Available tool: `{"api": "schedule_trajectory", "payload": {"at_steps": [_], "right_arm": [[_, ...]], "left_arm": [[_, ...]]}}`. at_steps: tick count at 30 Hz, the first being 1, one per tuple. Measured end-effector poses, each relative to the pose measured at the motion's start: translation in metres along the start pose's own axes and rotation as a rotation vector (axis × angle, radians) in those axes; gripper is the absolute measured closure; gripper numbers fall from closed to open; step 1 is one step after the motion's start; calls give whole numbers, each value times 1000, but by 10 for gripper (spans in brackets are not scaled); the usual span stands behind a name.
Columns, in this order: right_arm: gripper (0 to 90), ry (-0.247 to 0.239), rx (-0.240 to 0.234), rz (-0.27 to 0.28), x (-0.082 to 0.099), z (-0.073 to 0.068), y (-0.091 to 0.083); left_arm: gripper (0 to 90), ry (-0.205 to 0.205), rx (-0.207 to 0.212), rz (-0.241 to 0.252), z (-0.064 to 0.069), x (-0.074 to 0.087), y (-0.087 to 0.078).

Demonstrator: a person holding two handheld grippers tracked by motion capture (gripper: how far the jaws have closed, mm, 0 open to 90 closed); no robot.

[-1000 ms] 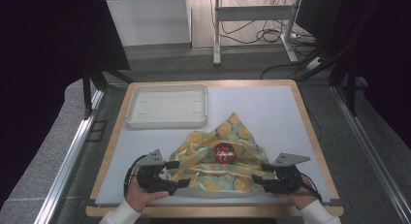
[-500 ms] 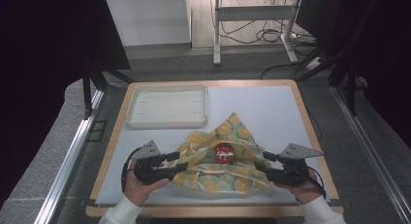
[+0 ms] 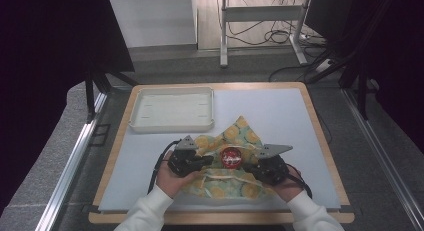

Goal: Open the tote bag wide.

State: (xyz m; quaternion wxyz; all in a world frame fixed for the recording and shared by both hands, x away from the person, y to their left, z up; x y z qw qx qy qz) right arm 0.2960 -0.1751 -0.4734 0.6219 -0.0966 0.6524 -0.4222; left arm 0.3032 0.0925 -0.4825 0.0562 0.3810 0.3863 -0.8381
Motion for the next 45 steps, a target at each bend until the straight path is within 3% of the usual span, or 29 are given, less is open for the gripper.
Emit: {"api": "schedule_trajectory", "payload": {"at_steps": [5, 11, 24, 37, 45], "right_arm": [[889, -16, 9, -47, 5, -6, 8], [889, -13, 10, -96, 11, -8, 19], [890, -31, -34, -129, 21, -23, 30], [891, -42, -145, -129, 35, -36, 33], [891, -65, -204, -119, 40, -48, 31]], "left_arm": [[900, 16, -50, -34, -5, -2, 13], [900, -10, -80, -47, -20, -5, 27], [900, -62, -72, -73, -38, -19, 63], [900, -137, -98, -95, -61, -27, 84], [900, -155, -99, -113, -63, -32, 88]]}}
Point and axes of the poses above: each handheld gripper's, and its own axes: y roughly forward along the jaws, x roughly out of its underside, z roughly to its right, the point moved 1 cm from there along y, roughly forward along the jaws, and after that the axes turned 14 degrees about -y, right-handed, at the moved point
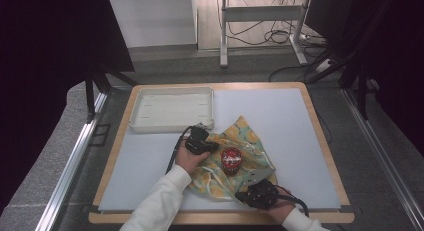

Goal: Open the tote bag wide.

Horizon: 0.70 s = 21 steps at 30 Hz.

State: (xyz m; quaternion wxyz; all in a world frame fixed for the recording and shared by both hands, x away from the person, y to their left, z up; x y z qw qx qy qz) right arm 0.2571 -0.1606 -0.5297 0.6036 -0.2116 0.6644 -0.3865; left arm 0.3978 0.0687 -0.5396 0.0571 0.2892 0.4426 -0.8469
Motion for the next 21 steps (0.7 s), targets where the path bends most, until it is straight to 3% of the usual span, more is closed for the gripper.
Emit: {"api": "schedule_trajectory", "payload": {"at_steps": [3, 5, 9, 14, 18, 21], "right_arm": [[891, -5, -3, -1, 1, -2, -2], [890, -4, 21, -4, 2, 0, -5], [884, 18, 79, 54, -1, 7, -20], [880, -3, 143, 154, -27, 14, -36], [880, -33, 146, 145, -48, 14, -18], [881, -28, 152, 115, -51, 17, -3]], "left_arm": [[900, 1, 2, -2, 0, 1, -1], [900, 4, 5, 0, 1, 2, -2], [900, 11, 10, 0, 2, 4, -5], [900, 18, 15, -2, 6, 3, -9], [900, 16, 15, -2, 9, 4, -11], [900, 24, 15, -6, 11, 5, -12]]}}
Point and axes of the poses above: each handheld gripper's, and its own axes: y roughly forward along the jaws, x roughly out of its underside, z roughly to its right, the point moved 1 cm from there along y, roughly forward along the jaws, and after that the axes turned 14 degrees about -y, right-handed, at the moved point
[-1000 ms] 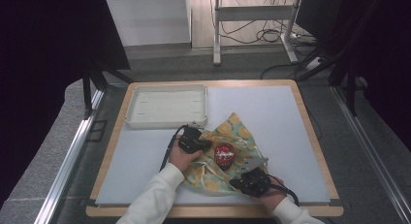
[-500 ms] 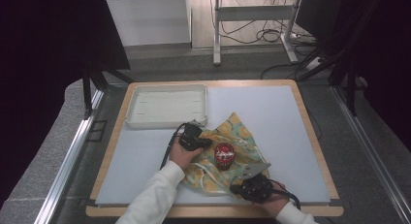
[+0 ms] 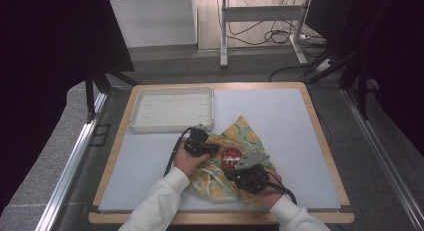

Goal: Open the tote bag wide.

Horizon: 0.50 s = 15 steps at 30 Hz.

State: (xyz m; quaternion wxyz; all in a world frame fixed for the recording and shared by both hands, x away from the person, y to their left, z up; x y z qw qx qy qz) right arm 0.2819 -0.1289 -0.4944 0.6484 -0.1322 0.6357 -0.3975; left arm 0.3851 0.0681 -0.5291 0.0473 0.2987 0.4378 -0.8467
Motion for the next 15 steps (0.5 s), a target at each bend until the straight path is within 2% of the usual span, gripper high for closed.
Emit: {"api": "schedule_trajectory", "payload": {"at_steps": [2, 5, 8, 15], "right_arm": [[884, 8, 0, -26, 2, 2, 9], [888, -2, -34, -54, 5, -4, 19], [888, -28, -70, -67, 5, -16, 23], [890, -37, -117, -101, 15, -29, 29]], "left_arm": [[900, 2, 2, 0, 2, 1, 0], [899, 11, -2, -4, 4, 3, 1], [899, 14, -5, -15, 4, 4, 4], [898, 7, -7, -27, 4, 6, 8]]}}
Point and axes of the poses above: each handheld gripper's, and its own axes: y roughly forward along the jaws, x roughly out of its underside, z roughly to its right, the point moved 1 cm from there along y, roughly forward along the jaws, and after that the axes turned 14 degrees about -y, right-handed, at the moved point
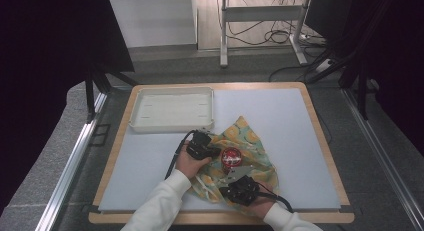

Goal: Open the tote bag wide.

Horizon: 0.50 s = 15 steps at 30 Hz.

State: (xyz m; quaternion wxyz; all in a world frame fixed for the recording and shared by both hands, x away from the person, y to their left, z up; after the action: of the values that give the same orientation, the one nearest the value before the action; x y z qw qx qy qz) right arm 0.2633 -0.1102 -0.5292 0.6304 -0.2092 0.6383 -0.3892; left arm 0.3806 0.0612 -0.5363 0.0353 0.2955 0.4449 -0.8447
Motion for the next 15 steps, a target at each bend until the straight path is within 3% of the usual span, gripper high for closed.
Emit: {"api": "schedule_trajectory", "payload": {"at_steps": [4, 8, 15], "right_arm": [[890, 6, 1, 12, 0, 0, -3], [890, 26, 31, 43, 0, 8, -13], [890, 87, 103, 140, 2, 27, -47]], "left_arm": [[898, -7, 5, 1, -1, 0, -1], [898, -4, 23, 14, 0, 1, -6], [893, 27, 89, 53, 9, 7, -38]]}}
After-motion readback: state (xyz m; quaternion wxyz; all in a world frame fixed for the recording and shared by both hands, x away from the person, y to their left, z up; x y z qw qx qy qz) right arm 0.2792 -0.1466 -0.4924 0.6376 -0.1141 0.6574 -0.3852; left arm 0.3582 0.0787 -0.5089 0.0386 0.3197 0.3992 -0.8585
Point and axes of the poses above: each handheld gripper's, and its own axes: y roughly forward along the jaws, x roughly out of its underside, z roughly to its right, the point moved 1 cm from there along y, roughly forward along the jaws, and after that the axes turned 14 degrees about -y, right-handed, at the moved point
